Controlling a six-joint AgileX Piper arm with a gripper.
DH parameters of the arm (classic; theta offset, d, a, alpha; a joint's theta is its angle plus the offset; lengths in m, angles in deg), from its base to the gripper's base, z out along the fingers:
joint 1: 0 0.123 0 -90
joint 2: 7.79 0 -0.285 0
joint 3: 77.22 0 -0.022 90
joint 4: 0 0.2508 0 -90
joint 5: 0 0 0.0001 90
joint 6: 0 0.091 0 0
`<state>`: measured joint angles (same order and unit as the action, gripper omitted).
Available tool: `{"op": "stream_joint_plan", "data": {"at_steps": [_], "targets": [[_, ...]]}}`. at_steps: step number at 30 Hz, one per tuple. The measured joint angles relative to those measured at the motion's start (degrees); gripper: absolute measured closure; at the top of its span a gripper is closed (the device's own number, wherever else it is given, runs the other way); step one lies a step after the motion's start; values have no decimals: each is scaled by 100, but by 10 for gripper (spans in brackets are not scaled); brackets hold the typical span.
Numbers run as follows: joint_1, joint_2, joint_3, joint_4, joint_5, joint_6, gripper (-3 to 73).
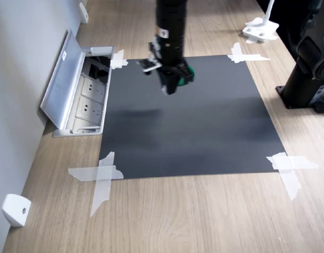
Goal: Grasp a white terminal and put it on the green lid.
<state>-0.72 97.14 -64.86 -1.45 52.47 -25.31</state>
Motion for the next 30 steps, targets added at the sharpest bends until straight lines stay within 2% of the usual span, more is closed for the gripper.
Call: {"op": "stream_joint_plan", "data": {"at_steps": [5,11,14,18,24,27,30], "targets": [[-807,-145,565,-59,-84,-102,606],[-1777,-168,639,-70,-402,-553,606],[-2089,-175,639,-70,-651,-829,606],[-2147,-175,639,28,-916,-1290,606],[-2147,-175,639,673,-962,-1832,606],[-2147,-175,670,651,-934,-1594,606],[-2147,-129,694,476,-962,-1315,606]]}}
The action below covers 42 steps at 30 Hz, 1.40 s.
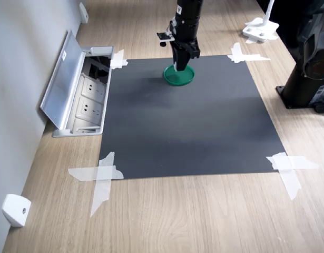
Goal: Grasp a white terminal and put it on the green lid.
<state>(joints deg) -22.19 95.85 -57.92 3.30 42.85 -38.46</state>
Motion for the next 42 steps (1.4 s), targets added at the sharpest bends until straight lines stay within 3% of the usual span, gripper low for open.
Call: {"op": "stream_joint_plan", "data": {"at_steps": [5,8,11,18,22,26,31,38,42], "targets": [[0,186,14,-180,6,97,597],[0,191,14,-149,-26,-14,546],[0,191,14,-40,-32,-196,433],[0,191,19,-20,-47,-239,86],[0,191,19,-85,-60,-94,0],[0,120,19,-14,-66,34,0],[32,-143,19,46,-151,121,68],[86,-1413,38,121,-144,519,247],[507,-2379,285,131,-236,623,380]]}}
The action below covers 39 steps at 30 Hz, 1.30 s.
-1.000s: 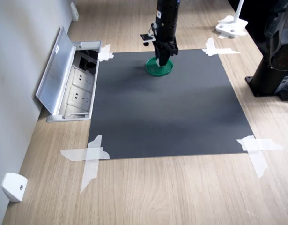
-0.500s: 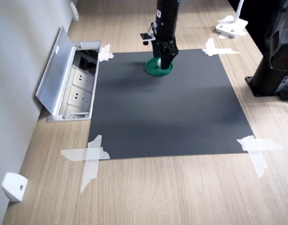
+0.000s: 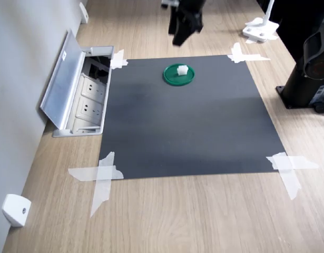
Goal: Grasp a white terminal and put it on the green lid.
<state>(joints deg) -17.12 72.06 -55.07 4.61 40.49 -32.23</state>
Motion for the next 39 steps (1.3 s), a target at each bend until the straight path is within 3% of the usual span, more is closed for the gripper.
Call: {"op": "stream_joint_plan", "data": {"at_steps": [6,11,22,30,39], "targets": [[1129,-1705,770,44,-389,655,591],[1341,-3104,1596,-79,-1086,1396,684],[1349,-5689,3798,-206,-2332,2600,701],[1349,-7208,4723,-208,-2295,2727,702],[1349,-7265,4987,-227,-2031,2726,703]]}}
